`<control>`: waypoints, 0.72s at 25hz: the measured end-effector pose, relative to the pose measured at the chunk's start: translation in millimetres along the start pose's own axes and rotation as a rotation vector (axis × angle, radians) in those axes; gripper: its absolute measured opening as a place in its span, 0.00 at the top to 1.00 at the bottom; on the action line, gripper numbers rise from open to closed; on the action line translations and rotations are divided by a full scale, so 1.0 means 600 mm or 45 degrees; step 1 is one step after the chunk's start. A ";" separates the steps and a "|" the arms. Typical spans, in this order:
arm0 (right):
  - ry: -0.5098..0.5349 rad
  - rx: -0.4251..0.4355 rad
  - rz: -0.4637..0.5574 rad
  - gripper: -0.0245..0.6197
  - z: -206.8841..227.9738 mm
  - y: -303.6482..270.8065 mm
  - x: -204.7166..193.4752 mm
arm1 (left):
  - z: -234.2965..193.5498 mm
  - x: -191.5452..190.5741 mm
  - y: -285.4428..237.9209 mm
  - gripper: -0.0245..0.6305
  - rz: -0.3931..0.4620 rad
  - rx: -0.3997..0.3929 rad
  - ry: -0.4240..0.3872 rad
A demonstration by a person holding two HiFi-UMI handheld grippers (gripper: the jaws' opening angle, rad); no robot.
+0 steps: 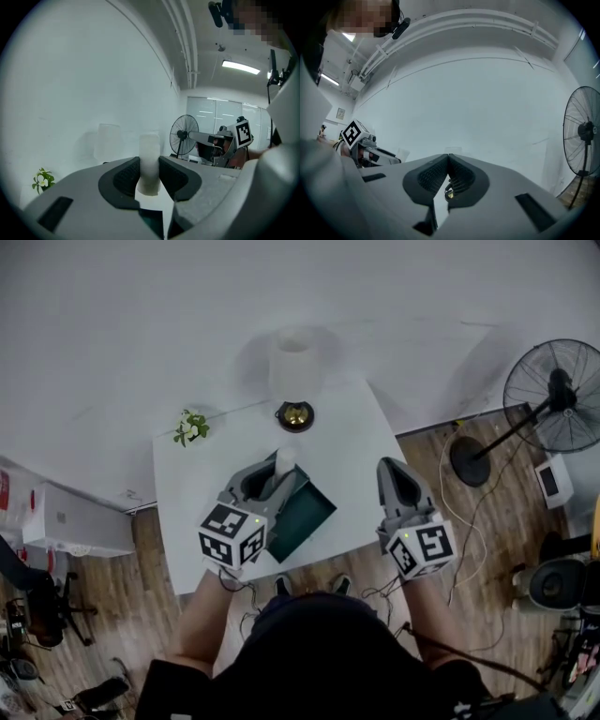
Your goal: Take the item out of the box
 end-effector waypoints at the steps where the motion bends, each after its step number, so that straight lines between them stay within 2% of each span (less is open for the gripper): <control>1: 0.005 0.003 0.005 0.95 -0.003 0.001 0.004 | 0.002 0.006 0.005 0.78 0.015 0.001 -0.002; 10: 0.056 0.026 0.066 0.95 -0.011 0.011 0.038 | 0.010 0.061 0.044 0.78 0.177 0.040 0.005; 18: 0.111 0.016 0.100 0.95 -0.020 0.029 0.050 | 0.013 0.075 0.074 0.78 0.299 0.090 0.006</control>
Point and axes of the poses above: the fingertips, and each gripper's own axes: y backward along the fingers, z to its right, x out of its top, the point moved 10 cm from there along y, backward along the fingers, and after that the axes turned 13 degrees about x, right-handed, at the moved point
